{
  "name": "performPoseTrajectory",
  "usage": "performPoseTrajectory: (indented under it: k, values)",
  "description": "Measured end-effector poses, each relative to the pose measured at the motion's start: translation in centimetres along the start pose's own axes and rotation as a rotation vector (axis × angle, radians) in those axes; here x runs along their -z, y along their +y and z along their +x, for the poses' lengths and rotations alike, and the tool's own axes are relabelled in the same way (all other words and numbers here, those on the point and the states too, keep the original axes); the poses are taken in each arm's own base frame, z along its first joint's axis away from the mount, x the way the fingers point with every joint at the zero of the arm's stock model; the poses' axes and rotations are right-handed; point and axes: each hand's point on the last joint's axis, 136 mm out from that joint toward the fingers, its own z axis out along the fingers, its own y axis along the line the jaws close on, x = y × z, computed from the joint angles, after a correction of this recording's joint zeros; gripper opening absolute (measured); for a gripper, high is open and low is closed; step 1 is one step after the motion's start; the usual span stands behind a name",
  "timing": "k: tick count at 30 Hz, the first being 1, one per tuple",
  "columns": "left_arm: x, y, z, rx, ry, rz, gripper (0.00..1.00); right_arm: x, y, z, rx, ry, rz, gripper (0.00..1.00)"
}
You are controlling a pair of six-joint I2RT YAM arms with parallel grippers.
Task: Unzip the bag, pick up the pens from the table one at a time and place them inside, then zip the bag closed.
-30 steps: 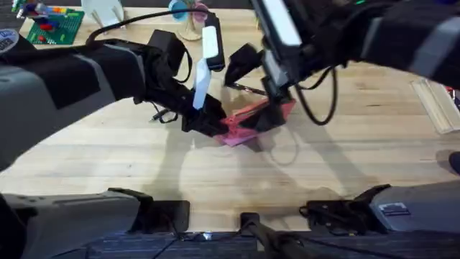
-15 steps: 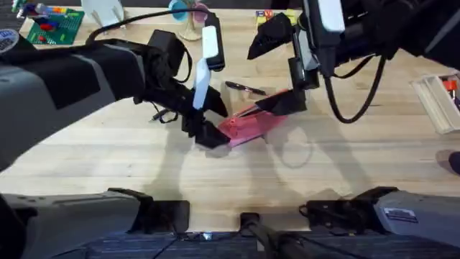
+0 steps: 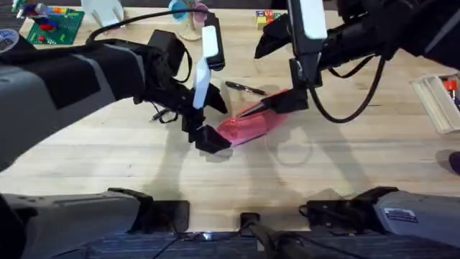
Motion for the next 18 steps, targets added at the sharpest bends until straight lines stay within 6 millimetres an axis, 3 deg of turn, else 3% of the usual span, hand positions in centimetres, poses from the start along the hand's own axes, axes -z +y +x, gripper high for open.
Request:
performPoseTrajectory:
  k: [6, 14, 18]
  values:
    - [1.4, 0.7, -0.8, 0.092, 0.036, -0.047, 0.995, 0.5, -0.8, -0.4, -0.052, 0.001, 0.022, 0.995]
    - [8.3, -0.2, -6.1, 0.035, 0.030, -0.228, 0.995, 3.2, -4.5, -2.2, -0.161, 0.009, 0.141, 0.995]
    - [10.9, -1.8, -7.0, 0.053, 0.032, -0.306, 0.995, 3.7, -4.4, -2.4, -0.234, 0.019, 0.133, 0.994]
